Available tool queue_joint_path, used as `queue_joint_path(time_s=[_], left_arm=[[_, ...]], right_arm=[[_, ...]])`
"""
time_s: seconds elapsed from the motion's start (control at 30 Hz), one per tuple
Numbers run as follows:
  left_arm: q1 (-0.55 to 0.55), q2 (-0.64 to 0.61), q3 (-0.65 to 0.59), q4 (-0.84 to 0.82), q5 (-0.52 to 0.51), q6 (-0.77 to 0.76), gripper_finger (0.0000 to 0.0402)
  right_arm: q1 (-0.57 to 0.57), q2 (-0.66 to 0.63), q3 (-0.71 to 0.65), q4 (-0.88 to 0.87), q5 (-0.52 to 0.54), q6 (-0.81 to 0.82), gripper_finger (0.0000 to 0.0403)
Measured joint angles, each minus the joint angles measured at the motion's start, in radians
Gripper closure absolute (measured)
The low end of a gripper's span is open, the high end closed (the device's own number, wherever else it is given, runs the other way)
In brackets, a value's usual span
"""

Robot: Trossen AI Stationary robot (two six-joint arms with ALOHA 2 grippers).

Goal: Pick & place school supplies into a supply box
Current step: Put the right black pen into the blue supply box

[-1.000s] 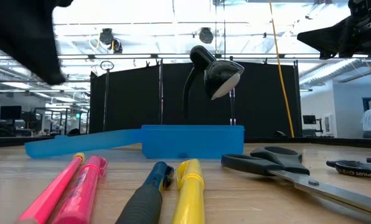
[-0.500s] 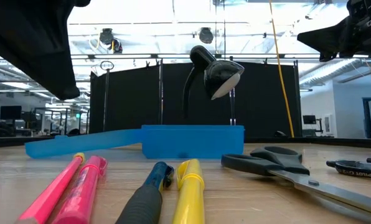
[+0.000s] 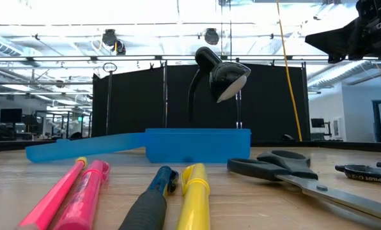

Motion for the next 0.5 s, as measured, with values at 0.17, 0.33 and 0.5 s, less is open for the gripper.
queue_joint_path(time_s=[0.17,0.33,0.5], left_arm=[[-0.013,-0.135,-0.077,0.012,-0.064,0.257,0.0396],[0.002,-0.311,-0.263,0.111,-0.064,0.435,0.0398],[0.078,-0.527,-0.534,0.523,0.099,0.843,0.0399]], right_arm=[[0.0,0.006,0.0,0.0,-0.002,0.005,0.0403],[0.0,0.013,0.0,0.008,-0.082,0.027,0.0403],[0.0,0.039,0.002,0.031,-0.083,0.084,0.0403]])
